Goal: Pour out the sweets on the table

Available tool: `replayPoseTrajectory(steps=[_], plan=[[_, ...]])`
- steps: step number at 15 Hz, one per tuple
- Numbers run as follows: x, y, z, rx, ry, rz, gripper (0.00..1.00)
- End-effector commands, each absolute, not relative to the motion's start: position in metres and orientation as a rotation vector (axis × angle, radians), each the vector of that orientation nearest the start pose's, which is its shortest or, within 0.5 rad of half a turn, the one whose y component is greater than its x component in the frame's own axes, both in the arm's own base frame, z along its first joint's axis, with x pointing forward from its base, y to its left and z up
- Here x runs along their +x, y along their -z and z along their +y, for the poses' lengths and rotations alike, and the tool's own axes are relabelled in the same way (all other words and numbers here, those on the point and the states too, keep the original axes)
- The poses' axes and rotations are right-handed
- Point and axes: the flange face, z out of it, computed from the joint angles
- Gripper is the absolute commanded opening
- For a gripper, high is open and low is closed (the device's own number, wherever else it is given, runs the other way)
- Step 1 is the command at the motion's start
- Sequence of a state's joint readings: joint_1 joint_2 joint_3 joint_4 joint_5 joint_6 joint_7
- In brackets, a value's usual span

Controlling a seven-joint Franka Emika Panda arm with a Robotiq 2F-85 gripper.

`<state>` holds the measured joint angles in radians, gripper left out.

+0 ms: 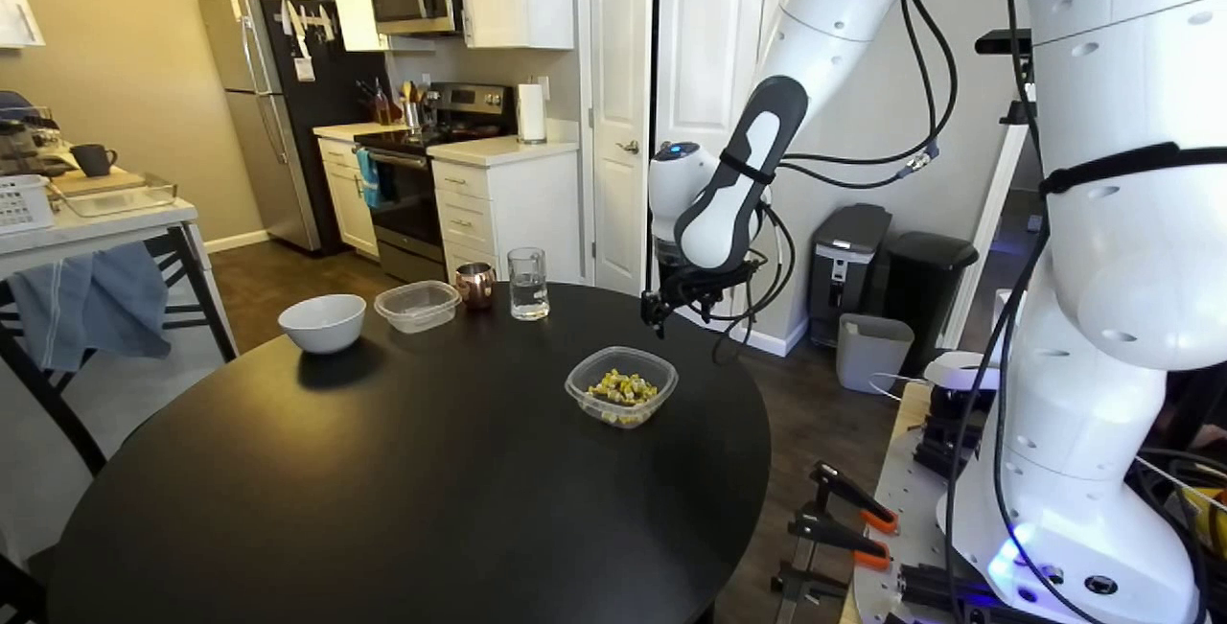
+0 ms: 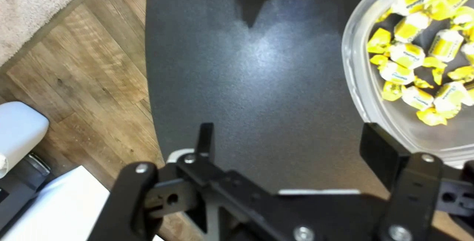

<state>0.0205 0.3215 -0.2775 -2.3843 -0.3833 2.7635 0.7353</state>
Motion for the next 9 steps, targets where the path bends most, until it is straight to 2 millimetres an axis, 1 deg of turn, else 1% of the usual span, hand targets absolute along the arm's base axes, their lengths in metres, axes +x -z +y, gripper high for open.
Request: replayPoseTrajectory(steps=[1,3,6,9], plan=[[0.507,-0.187,-0.103,-3.151,0.256,1.024,1.0],[0.51,-0.18,-0.094,-3.133,0.256,1.016,1.0],[0.512,-0.159,-0.08,-3.121,0.241,1.007,1.0],[0.508,-0.141,-0.083,-3.152,0.189,1.017,1.0]])
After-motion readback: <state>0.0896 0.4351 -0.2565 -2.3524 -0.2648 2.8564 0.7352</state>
